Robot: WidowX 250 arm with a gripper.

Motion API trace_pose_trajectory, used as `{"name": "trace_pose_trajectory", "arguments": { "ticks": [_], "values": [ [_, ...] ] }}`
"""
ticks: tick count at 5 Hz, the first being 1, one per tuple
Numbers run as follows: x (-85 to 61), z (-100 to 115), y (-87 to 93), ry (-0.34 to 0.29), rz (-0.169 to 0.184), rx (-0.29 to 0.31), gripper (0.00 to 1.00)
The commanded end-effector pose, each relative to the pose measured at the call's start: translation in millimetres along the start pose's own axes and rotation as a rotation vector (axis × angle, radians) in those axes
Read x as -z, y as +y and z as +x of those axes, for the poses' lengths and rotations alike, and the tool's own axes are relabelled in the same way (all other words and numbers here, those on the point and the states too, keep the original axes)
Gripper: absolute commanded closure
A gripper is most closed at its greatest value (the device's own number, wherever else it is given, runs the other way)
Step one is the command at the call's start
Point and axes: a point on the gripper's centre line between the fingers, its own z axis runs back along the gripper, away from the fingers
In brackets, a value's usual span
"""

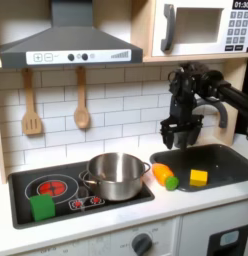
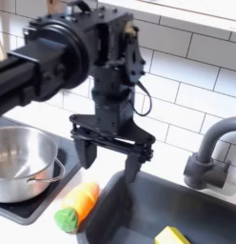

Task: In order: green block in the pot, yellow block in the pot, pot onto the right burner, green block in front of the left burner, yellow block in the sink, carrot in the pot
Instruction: 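Put the carrot in the pot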

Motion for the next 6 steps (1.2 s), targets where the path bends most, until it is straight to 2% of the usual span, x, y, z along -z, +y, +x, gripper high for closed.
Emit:
{"name": "trace_pose_trajectory", "arguments": {
  "ticks": [1, 2, 4, 5, 6],
  "values": [
    [2.5, -20, 15.9, 0.017, 0.037, -0.012, 0.0],
    [3.2, -27, 24.5, 0.018, 0.064, -0.027, 0.0],
    [25.4, -31, 31.0, 0.049, 0.072, -0.042, 0.0],
    [26.8, -29, 30.9, 0.033, 0.045, -0.026, 0.0],
    [32.4, -25, 30.5, 0.033, 0.059, -0.005, 0.0]
  ]
}}
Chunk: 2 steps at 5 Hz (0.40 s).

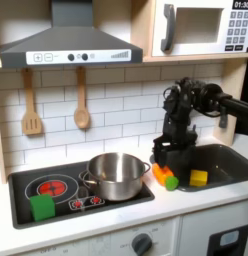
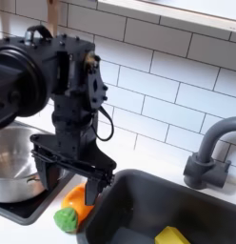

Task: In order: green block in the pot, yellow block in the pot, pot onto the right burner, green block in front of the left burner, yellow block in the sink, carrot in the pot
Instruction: 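Put the carrot in the pot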

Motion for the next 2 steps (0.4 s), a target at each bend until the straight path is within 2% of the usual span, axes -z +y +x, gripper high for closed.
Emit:
{"name": "trace_pose_trajectory", "arguments": {
  "ticks": [1, 2],
  "values": [
    [16.8, 6.5, -1.4, 0.026, -0.013, -0.001, 0.0],
    [21.8, 7.9, 0.2, 0.036, -0.014, -0.004, 0.0]
  ]
}}
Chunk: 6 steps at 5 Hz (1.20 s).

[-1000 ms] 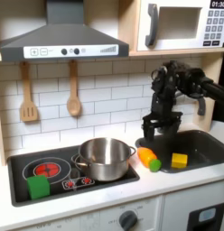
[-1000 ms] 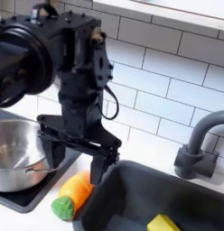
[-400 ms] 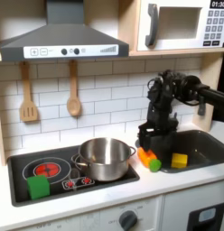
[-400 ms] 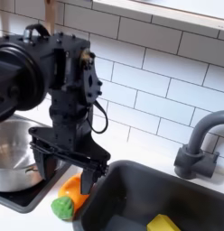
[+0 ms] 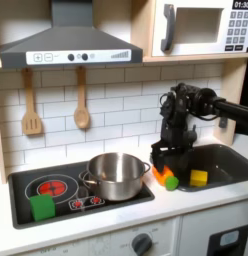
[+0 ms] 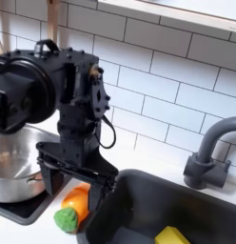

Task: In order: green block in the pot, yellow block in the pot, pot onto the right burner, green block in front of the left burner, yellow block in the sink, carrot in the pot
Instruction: 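Put the carrot in the pot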

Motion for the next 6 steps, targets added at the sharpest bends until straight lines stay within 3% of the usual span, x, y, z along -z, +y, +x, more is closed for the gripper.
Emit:
{"name": "trace_pose_trajectory", "arguments": {
  "ticks": [1, 4, 5, 6],
  "values": [
    [13.9, 5, 6.9, 0.018, 0.006, -0.009, 0.0],
    [26.5, 8, 7.2, 0.046, -0.004, -0.007, 0.0],
    [24.5, 8, 6.8, 0.04, -0.001, 0.001, 1.0],
    [21.1, 7, 4.1, 0.034, -0.005, 0.004, 1.0]
  ]
}}
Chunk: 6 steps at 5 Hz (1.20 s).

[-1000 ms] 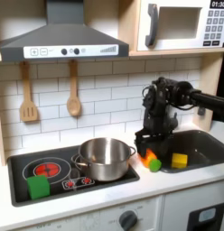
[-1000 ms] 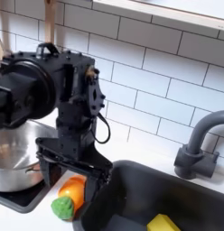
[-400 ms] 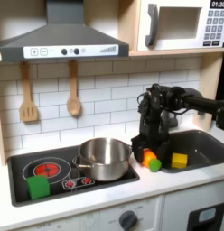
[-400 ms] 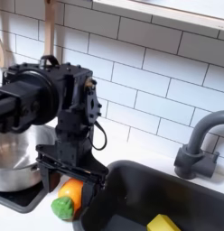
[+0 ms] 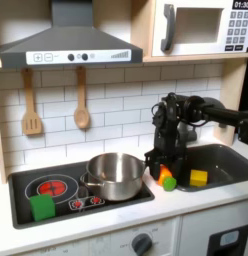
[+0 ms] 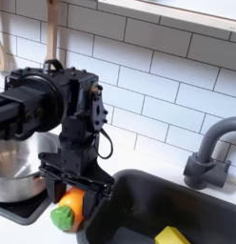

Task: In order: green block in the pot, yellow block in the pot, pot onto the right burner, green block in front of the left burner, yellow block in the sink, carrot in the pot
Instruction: 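Put the carrot in the pot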

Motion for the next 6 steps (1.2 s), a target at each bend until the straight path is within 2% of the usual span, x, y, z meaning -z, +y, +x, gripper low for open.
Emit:
{"name": "trace_pose_trajectory", "arguments": {
  "ticks": [1, 3, 4, 5, 6],
  "values": [
    [-6.6, -1, -3.6, -0.011, -0.006, 0.001, 1.0],
    [-29.1, 2, -5.0, -0.042, -0.018, -0.01, 1.0],
    [-55.9, 4, -1.7, -0.079, -0.015, -0.02, 1.0],
    [-67.8, 7, 0.1, -0.09, -0.014, -0.028, 1.0],
    [-85.4, 9, 5.7, -0.133, -0.003, -0.059, 1.0]
  ]
}}
